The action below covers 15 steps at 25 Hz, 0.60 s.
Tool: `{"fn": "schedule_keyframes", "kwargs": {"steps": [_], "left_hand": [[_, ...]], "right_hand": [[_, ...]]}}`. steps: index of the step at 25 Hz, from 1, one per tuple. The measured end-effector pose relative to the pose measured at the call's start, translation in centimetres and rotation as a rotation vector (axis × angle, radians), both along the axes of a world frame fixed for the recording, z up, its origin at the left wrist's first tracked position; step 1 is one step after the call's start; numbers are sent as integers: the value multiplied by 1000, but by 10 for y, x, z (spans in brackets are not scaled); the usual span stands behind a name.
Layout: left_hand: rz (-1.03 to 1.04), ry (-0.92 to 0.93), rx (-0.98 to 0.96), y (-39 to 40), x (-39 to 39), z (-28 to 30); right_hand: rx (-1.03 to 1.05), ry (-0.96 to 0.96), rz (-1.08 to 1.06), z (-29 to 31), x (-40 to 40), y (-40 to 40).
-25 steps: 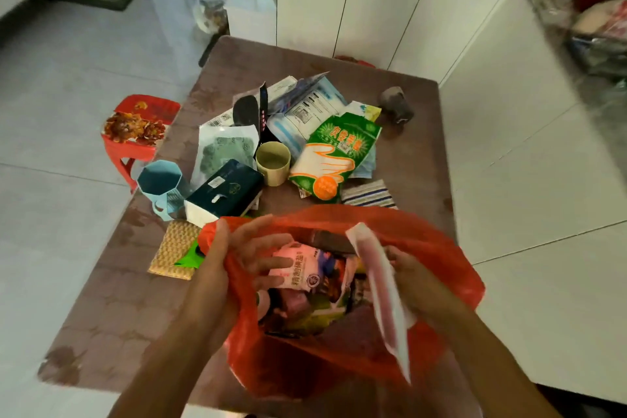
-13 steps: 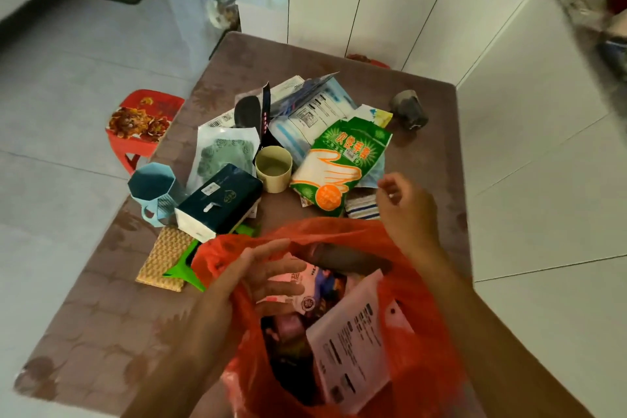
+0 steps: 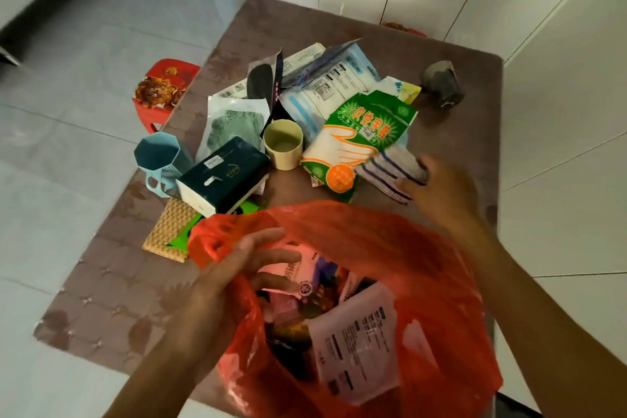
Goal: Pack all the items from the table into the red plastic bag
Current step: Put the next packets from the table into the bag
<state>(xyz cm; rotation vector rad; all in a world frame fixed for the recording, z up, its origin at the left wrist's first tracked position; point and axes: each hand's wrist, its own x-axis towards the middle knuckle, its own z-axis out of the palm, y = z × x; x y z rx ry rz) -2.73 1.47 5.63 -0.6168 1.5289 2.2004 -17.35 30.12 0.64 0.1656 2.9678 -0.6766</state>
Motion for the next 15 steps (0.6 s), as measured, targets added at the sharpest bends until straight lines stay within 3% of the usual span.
{"fn": "schedule_keyframes", "kwargs": {"steps": [2,4,6,7,11,15], "left_hand": [[-26,37,-92,-6,5,2],[9,76,-151,-13,9,8],[5,90,-156,-20,15,11],[-6,103,-158,-22,17,14],[-48,147,-157,-26,22,17],[-39,263,-215,-25,21,20]], "right_hand": [[-505,28,-91,47,55,-7],[-824,-207,53,70,111,-29],[-607,-453,275,55,139,-58],[-478,-473,279,38,143,-68],[39,-299,232,-4,158,-57],[605,-357,23,24,183,27]]}}
